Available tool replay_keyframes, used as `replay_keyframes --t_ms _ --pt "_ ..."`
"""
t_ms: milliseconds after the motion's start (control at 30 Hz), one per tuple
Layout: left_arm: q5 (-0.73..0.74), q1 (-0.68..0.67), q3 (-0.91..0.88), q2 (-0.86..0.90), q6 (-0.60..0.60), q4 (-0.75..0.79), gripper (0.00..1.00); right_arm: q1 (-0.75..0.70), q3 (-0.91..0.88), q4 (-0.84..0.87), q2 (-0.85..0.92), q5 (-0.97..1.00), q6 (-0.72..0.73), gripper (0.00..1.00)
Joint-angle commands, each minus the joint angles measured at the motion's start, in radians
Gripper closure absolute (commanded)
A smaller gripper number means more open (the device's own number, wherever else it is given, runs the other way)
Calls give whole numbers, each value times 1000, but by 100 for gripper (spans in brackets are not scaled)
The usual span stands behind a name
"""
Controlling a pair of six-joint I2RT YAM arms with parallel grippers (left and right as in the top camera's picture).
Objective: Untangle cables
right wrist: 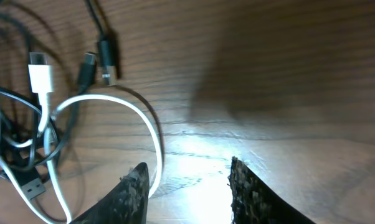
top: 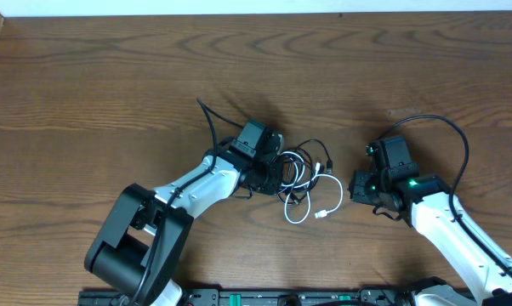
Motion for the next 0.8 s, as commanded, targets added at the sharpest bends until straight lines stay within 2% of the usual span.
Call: replay_keyframes --t_ms 0,67,133,300,633,767 --pt "73 -9 1 10 13 11 92 -2 5 27 -1 -101 -80 60" --pt "150 -9 4 -5 59 23 92 -2 5 62 -1 -176 -134 57" --pt "172 -9 7 -31 58 24 92 -2 5 101 -1 -253 -177 52" --pt "263 -10 7 -156 55 24 93 -2 5 211 -1 -403 -210 48" --pt "317 -11 7 -412 42 19 92 -2 5 245 -1 -409 -209 49" --pt "317 -20 7 -444 42 19 93 -2 5 258 -1 -463 -210 56"
